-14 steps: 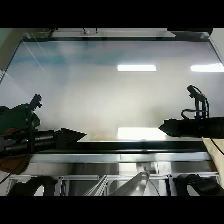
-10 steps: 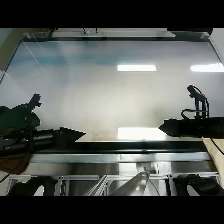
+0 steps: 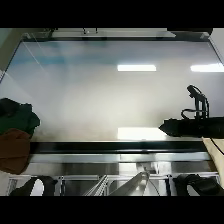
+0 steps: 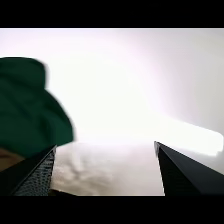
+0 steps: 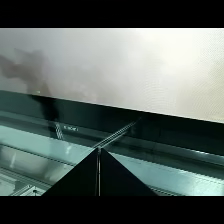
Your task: Fold the shirts.
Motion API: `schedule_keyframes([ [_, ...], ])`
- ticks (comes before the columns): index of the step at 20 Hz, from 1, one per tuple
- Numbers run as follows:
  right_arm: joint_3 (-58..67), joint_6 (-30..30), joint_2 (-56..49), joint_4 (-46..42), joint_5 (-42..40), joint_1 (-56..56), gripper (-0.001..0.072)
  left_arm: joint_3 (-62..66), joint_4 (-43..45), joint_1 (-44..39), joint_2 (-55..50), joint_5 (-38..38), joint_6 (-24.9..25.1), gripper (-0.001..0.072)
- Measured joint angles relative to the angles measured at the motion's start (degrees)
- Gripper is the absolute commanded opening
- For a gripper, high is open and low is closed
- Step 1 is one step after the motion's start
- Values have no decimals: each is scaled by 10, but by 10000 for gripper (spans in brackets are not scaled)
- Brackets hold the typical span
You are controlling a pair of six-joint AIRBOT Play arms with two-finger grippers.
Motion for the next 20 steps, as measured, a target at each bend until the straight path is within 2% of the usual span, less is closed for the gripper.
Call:
schedule_keyframes([
  [4, 0, 0, 0, 0, 0, 0, 34, 30, 60, 100, -160, 43, -40, 712],
  [8, 0, 0, 0, 0, 0, 0, 34, 94, 79, 115, -359, 41, -53, 711],
  [9, 0, 0, 0, 0, 0, 0, 34, 117, 84, 111, -408, 30, -54, 671],
  [10, 0, 0, 0, 0, 0, 0, 34, 140, 89, 105, -450, 15, -55, 526],
  [11, 0, 0, -1, 0, 0, 0, 34, 167, 95, 98, -490, -1, -54, 295],
  [12, 0, 0, -2, 0, 0, 0, 34, 194, 100, 89, -524, -21, -50, 2],
  [16, 0, 0, -3, 0, 0, 0, 34, 292, 117, 46, -599, -116, -27, 18],
  [20, 0, 0, -3, 0, 0, 0, 34, 388, -6, -17, -559, -182, 11, 20],
])
